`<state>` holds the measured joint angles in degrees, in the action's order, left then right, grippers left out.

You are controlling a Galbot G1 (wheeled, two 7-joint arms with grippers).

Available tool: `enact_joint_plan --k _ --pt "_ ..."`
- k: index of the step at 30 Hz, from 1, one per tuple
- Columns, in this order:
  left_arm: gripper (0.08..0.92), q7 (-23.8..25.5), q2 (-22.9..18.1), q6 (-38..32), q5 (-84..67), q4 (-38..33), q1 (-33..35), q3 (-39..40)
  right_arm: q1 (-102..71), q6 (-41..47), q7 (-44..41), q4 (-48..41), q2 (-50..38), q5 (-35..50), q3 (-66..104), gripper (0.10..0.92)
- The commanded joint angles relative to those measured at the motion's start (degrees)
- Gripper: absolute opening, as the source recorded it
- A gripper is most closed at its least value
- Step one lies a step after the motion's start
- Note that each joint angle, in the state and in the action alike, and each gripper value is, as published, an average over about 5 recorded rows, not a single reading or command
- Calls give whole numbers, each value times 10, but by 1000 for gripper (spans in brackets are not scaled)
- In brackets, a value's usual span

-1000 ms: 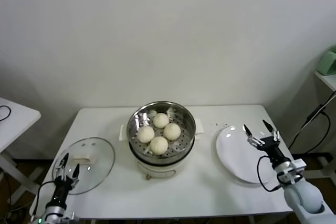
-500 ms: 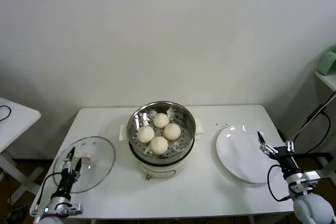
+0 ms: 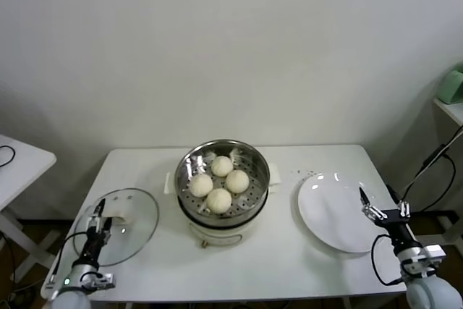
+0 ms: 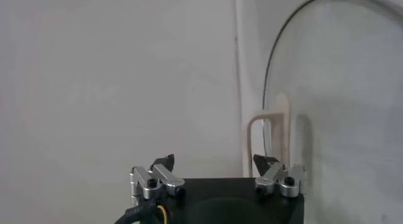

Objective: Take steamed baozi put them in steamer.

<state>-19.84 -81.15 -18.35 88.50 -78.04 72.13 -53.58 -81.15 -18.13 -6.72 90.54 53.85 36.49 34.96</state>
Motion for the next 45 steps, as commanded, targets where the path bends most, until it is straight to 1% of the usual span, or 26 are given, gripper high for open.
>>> enact_joint_plan --k 1,19,22,25,27,30,34,40,45 --pt "706 -2 2 4 14 19 -14 1 -3 -3 1 1 2 2 6 823" --pt "189 -19 3 9 6 10 -5 1 4 -9 11 -4 5 2 6 823" --pt "138 -18 4 9 0 -10 1 2 3 -10 11 -4 5 2 6 823" --pt "132 9 11 24 -27 -56 15 8 1 -11 9 -3 3 2 6 823" --pt "132 48 20 50 -66 -102 31 18 1 -10 7 -3 1 2 6 823" --pt "132 109 37 104 -122 -173 53 32 0 -9 6 -4 -1 2 5 823" --pt "132 172 65 187 -175 -254 72 47 -2 -7 4 -4 -2 -3 3 823" --pt "132 229 114 287 -220 -362 82 71 -4 -6 3 -8 -2 -11 1 823" --pt "132 266 141 350 -243 -426 79 110 -4 -4 2 -11 -2 -15 0 823"
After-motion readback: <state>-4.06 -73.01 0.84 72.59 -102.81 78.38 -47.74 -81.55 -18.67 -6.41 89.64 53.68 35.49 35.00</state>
